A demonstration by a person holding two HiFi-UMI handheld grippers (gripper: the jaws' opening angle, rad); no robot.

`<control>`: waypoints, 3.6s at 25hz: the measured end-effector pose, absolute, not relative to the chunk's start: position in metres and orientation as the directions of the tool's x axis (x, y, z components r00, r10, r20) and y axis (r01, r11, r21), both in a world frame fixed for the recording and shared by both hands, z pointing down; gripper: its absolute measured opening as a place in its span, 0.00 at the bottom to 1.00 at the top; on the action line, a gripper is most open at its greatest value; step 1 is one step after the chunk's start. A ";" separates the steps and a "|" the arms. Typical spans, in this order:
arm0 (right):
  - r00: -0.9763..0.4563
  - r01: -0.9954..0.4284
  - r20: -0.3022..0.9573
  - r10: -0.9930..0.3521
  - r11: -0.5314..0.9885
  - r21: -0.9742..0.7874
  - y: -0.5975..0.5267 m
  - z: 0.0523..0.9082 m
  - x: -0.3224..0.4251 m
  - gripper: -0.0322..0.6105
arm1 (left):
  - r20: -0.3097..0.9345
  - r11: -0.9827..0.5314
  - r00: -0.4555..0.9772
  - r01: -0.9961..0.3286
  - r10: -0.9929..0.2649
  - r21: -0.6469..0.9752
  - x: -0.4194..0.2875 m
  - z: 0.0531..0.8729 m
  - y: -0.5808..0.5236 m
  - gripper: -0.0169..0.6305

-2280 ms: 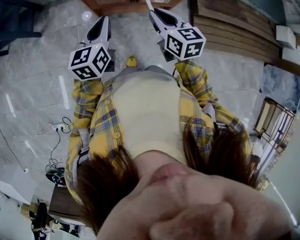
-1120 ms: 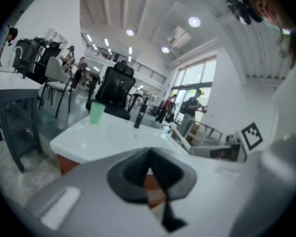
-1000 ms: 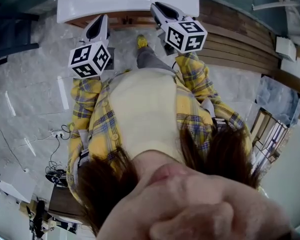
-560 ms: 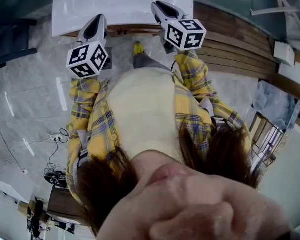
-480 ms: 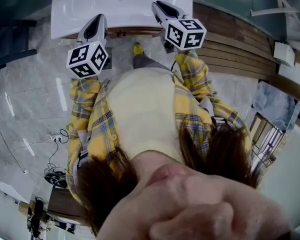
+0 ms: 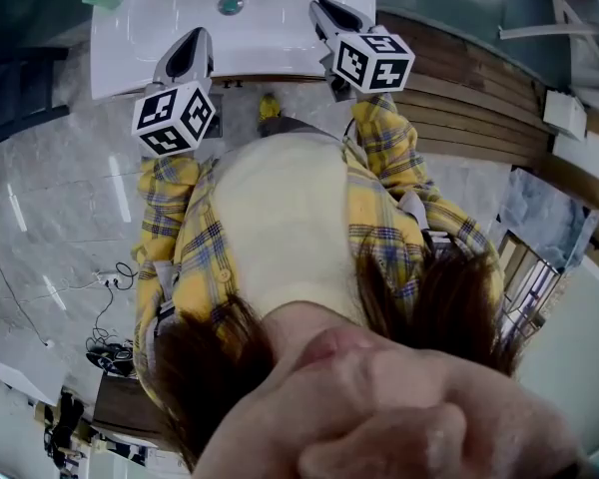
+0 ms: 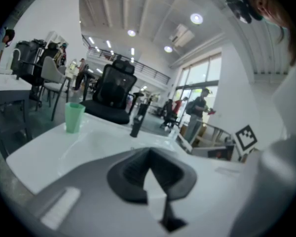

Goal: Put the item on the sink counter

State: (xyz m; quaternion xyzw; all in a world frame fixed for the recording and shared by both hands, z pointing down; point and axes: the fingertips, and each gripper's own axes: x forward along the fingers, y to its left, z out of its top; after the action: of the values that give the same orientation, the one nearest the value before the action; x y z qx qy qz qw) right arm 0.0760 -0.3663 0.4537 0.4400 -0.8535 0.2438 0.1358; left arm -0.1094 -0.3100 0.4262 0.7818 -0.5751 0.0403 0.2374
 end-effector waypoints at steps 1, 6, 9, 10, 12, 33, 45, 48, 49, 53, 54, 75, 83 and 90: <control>-0.571 -0.821 0.450 -0.687 0.489 -0.295 -0.371 0.456 0.079 0.13 | 0.336 -0.225 0.335 -0.919 -0.880 0.325 -0.108 0.427 -0.313 0.03; -0.541 -0.841 0.468 -0.698 0.464 -0.280 -0.388 0.465 0.098 0.13 | 0.337 -0.226 0.335 -0.919 -0.880 0.324 -0.099 0.431 -0.329 0.03; -0.523 -0.852 0.477 -0.706 0.445 -0.275 -0.398 0.471 0.109 0.13 | 0.340 -0.228 0.337 -0.919 -0.878 0.322 -0.093 0.434 -0.337 0.03; -0.517 -0.856 0.480 -0.708 0.439 -0.275 -0.401 0.472 0.113 0.13 | 0.342 -0.228 0.338 -0.919 -0.877 0.321 -0.092 0.435 -0.340 0.03; -0.506 -0.862 0.488 -0.711 0.427 -0.272 -0.406 0.476 0.119 0.13 | 0.347 -0.228 0.338 -0.919 -0.875 0.321 -0.089 0.438 -0.343 0.03; -0.330 -0.933 0.632 -0.702 0.344 -0.105 -0.422 0.519 0.170 0.13 | 0.372 -0.235 0.348 -0.919 -0.861 0.315 -0.069 0.450 -0.360 0.03; -0.254 -0.933 0.699 -0.668 0.360 0.005 -0.423 0.532 0.173 0.13 | 0.380 -0.234 0.344 -0.923 -0.859 0.306 -0.067 0.453 -0.364 0.03; -0.247 -0.931 0.705 -0.665 0.365 0.018 -0.423 0.534 0.172 0.13 | 0.380 -0.233 0.344 -0.922 -0.859 0.309 -0.068 0.454 -0.365 0.03; -0.244 -0.931 0.707 -0.663 0.365 0.020 -0.423 0.535 0.171 0.13 | 0.381 -0.233 0.344 -0.922 -0.858 0.309 -0.068 0.454 -0.366 0.03; -0.227 -0.931 0.717 -0.659 0.362 0.039 -0.422 0.538 0.173 0.13 | 0.389 -0.229 0.338 -0.926 -0.857 0.302 -0.069 0.456 -0.366 0.03; -0.222 -0.931 0.720 -0.658 0.362 0.044 -0.422 0.539 0.173 0.13 | 0.387 -0.228 0.339 -0.925 -0.857 0.304 -0.069 0.455 -0.366 0.03; -0.210 -0.934 0.709 -0.673 0.352 0.058 -0.416 0.536 0.176 0.13 | 0.375 -0.241 0.351 -0.920 -0.858 0.311 -0.070 0.451 -0.356 0.03; -0.190 -0.944 0.691 -0.697 0.323 0.067 -0.408 0.526 0.177 0.13 | 0.359 -0.275 0.385 -0.907 -0.850 0.320 -0.072 0.446 -0.354 0.03; -0.167 -0.956 0.667 -0.726 0.284 0.070 -0.396 0.509 0.175 0.13 | 0.351 -0.302 0.407 -0.899 -0.843 0.317 -0.081 0.438 -0.344 0.03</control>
State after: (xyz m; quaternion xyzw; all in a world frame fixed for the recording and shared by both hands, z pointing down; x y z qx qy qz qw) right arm 0.1752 -0.3959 0.5088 0.5679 -0.7404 0.1881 0.3065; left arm -0.0806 -0.3436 0.4378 0.8046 -0.5414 0.0589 0.2368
